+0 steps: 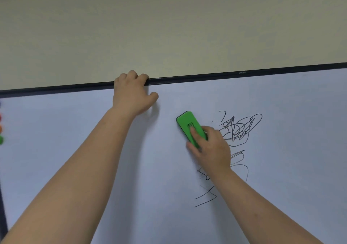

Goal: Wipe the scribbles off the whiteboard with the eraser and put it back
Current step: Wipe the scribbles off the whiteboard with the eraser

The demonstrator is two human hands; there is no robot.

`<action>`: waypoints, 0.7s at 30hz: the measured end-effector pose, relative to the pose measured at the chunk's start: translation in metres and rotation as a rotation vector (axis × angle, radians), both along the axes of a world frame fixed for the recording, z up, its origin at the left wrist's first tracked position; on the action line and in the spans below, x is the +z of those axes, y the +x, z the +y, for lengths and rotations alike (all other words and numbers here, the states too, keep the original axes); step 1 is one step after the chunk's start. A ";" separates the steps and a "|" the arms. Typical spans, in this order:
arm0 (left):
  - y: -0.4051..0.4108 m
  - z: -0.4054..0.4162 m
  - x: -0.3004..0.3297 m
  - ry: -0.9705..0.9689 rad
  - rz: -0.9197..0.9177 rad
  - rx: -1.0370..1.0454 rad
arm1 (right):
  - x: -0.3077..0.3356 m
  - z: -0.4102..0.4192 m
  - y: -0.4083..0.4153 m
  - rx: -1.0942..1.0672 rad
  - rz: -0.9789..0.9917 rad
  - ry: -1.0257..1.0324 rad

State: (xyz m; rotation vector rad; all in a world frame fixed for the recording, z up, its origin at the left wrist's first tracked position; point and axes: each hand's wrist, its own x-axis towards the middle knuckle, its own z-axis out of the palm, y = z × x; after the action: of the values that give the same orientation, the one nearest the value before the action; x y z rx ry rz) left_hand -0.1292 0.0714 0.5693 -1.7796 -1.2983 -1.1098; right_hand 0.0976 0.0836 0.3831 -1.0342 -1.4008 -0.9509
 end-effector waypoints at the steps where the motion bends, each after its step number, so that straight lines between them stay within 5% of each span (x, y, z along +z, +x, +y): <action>1: 0.001 0.001 -0.001 0.004 -0.002 0.004 | 0.007 0.000 0.005 0.008 0.031 -0.005; 8: 0.001 0.000 -0.004 0.004 -0.027 -0.004 | 0.012 -0.006 0.046 0.141 0.707 -0.106; 10: 0.001 0.000 -0.003 -0.004 -0.038 -0.004 | -0.006 -0.007 0.033 0.123 0.639 -0.116; 15: 0.004 0.000 -0.002 0.014 -0.060 -0.021 | -0.004 -0.007 0.022 0.050 0.078 -0.047; 21: -0.001 -0.002 -0.005 0.018 -0.078 -0.054 | 0.018 -0.007 0.082 0.137 0.750 -0.111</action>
State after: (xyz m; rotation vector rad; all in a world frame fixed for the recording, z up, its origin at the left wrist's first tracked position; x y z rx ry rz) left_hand -0.1302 0.0699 0.5648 -1.7834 -1.2886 -1.2274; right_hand 0.1795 0.0769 0.4013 -1.1933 -0.8785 -0.3162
